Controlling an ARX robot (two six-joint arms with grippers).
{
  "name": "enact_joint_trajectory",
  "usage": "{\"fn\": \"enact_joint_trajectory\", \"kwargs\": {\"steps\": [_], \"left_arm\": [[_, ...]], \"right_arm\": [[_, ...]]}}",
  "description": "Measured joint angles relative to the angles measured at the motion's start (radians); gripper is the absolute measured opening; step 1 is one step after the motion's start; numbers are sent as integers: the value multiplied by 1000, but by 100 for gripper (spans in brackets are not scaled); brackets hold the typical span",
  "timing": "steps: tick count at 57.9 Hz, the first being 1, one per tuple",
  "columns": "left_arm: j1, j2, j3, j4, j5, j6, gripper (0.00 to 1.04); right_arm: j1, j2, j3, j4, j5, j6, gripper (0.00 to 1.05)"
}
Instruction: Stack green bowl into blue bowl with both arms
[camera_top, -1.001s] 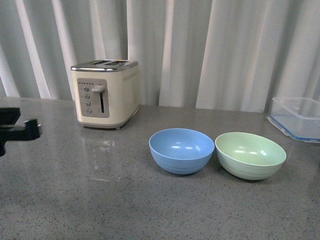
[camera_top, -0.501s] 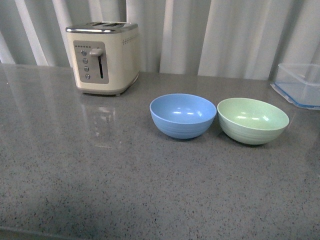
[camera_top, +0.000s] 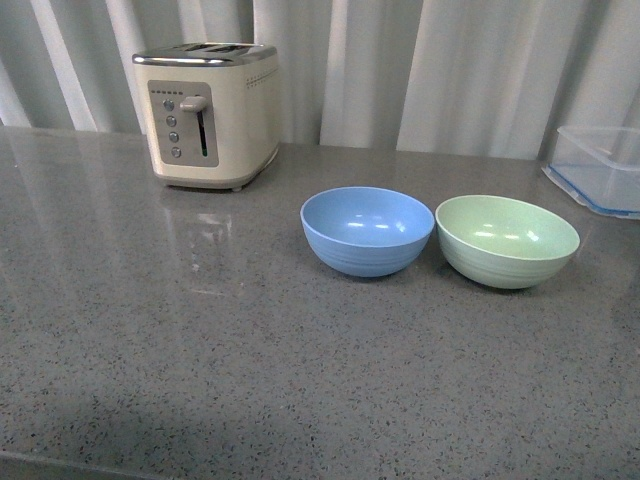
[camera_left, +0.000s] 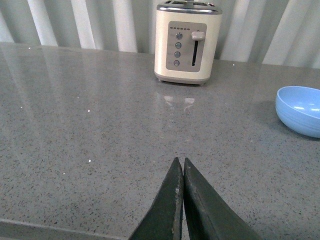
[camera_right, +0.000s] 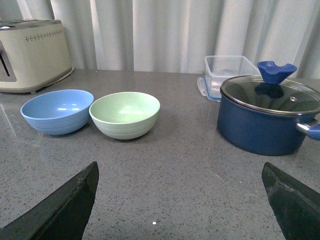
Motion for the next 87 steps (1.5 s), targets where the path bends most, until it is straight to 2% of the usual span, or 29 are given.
{"fn": "enact_joint_trajectory", "kwargs": {"steps": [29,63,67,83,87], "left_arm": [[0,-303,-1,-282,0,0,4],[0,-493,-1,-471,0,0,4],[0,-615,-1,-628,1,0,4],[0,-663,-1,-648,1,0,4],[0,-663,-1,-648,1,0,14]], "right_arm": [[0,0,0,0,0,0,95],[0,0,0,0,0,0,95],[0,0,0,0,0,0,95],[0,0,0,0,0,0,95],[0,0,0,0,0,0,95]]}}
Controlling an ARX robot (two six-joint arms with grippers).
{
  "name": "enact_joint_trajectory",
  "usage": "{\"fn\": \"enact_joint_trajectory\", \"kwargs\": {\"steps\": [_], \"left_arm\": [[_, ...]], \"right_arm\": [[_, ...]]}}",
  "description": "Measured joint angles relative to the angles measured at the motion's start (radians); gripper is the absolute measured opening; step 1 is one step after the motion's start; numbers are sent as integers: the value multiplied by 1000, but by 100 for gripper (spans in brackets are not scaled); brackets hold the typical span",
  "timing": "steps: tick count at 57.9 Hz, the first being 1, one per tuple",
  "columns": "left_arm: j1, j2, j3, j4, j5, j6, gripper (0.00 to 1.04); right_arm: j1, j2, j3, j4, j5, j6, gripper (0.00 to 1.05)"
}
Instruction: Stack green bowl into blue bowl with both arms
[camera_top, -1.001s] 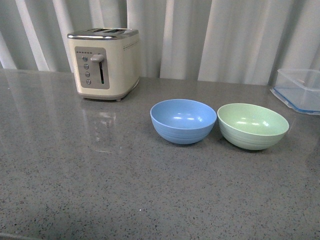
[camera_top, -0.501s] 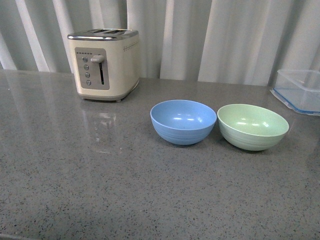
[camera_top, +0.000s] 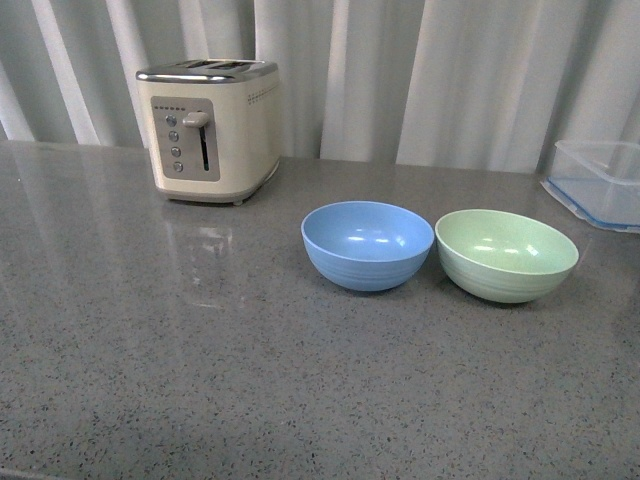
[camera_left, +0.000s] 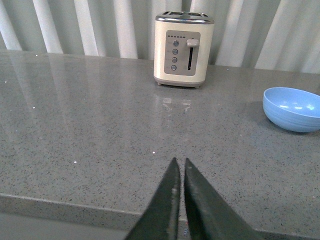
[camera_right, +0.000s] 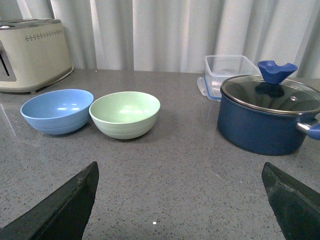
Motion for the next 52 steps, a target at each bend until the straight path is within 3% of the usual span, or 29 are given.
{"fn": "enact_joint_trajectory", "kwargs": {"steps": [28,39,46,52], "left_arm": [[0,0,0,0,0,0,99],[0,0,0,0,0,2,98],[0,0,0,0,1,2,98],[0,0,0,0,0,3,98]], "right_arm": [[0,0,0,0,0,0,95],[0,0,0,0,0,0,95],[-46,75,25,80,-259,68,95],[-12,249,123,150,-329,127,95]]}}
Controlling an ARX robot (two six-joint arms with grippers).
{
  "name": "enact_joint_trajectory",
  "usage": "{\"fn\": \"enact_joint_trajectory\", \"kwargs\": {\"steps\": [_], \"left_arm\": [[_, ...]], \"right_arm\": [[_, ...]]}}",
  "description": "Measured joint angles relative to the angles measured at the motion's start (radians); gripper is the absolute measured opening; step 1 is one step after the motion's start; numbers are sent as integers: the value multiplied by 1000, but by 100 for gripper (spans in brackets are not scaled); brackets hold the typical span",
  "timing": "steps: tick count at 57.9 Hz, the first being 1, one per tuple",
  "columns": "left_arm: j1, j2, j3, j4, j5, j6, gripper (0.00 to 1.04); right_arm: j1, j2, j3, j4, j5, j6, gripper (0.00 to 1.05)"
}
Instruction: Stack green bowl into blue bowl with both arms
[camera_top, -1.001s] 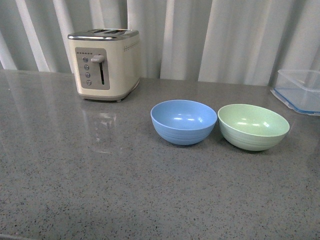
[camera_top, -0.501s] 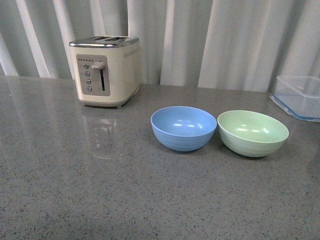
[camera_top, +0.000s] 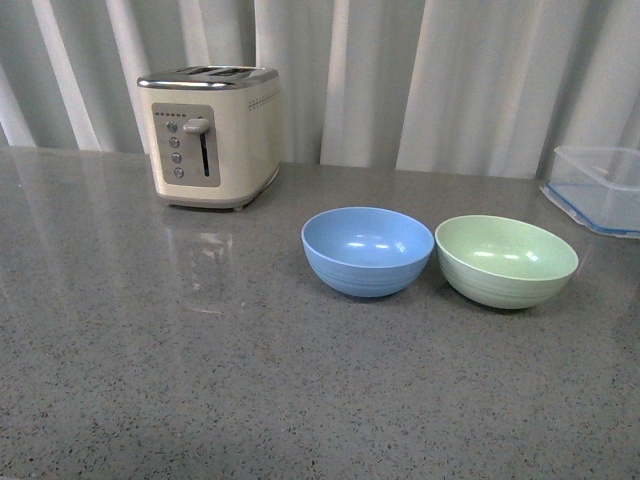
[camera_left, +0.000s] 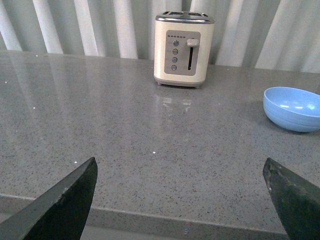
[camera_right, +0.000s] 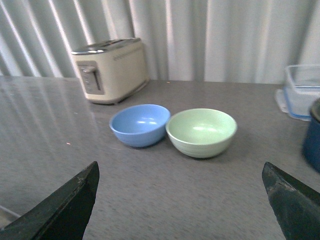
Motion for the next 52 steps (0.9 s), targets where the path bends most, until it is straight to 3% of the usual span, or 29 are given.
{"fn": "enact_joint_trajectory", "kwargs": {"steps": [7,27,52], "left_arm": [[0,0,0,0,0,0,98],[0,0,0,0,0,0,98],[0,0,0,0,0,0,98]], "right_arm": [[37,247,137,40,-21,87,95],[109,1083,642,-126,163,139,95],[110,1537,1027,-222,357,120,95]]}}
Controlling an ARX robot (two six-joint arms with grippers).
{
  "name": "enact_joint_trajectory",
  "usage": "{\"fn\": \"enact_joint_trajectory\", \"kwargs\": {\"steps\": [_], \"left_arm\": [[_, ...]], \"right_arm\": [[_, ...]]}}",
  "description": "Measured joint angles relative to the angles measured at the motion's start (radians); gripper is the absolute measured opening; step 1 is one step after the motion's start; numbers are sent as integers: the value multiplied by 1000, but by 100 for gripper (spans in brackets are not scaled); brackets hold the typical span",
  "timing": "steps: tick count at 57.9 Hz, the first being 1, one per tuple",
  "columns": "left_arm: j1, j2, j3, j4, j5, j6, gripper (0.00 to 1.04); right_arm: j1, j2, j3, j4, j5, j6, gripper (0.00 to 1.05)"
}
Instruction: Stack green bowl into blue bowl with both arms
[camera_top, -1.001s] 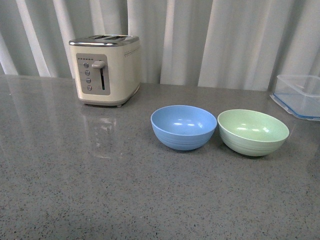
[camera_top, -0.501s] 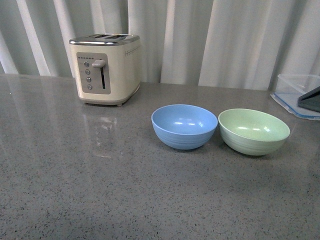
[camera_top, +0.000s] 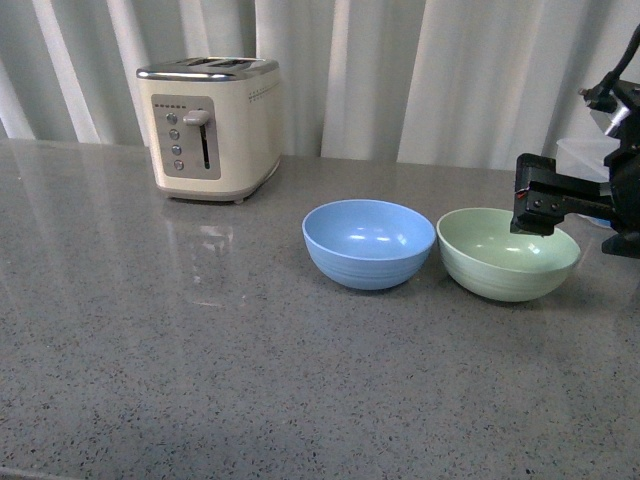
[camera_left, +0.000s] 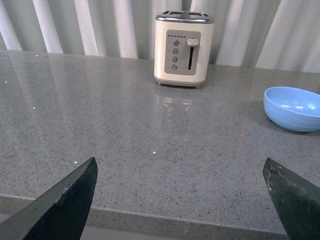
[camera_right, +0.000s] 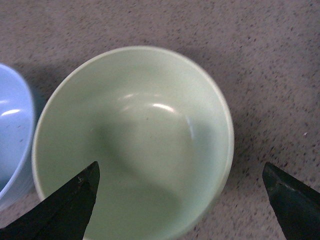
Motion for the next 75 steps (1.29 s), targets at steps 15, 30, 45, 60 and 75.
{"fn": "enact_joint_trajectory", "kwargs": {"steps": [15,30,45,60,75], "left_arm": [[0,0,0,0,0,0,98],[0,0,0,0,0,0,98],[0,0,0,0,0,0,98],[0,0,0,0,0,0,98],[0,0,0,0,0,0,98]], "right_arm": [[-21,154,154,-60,52,-2,90],[-24,221,209,-78,87,-6,45],[-33,230,209,-82,93,-10,10],[-42,150,194,-54,102,-36,2],[5,7,179,-33,46,-39,2]]}}
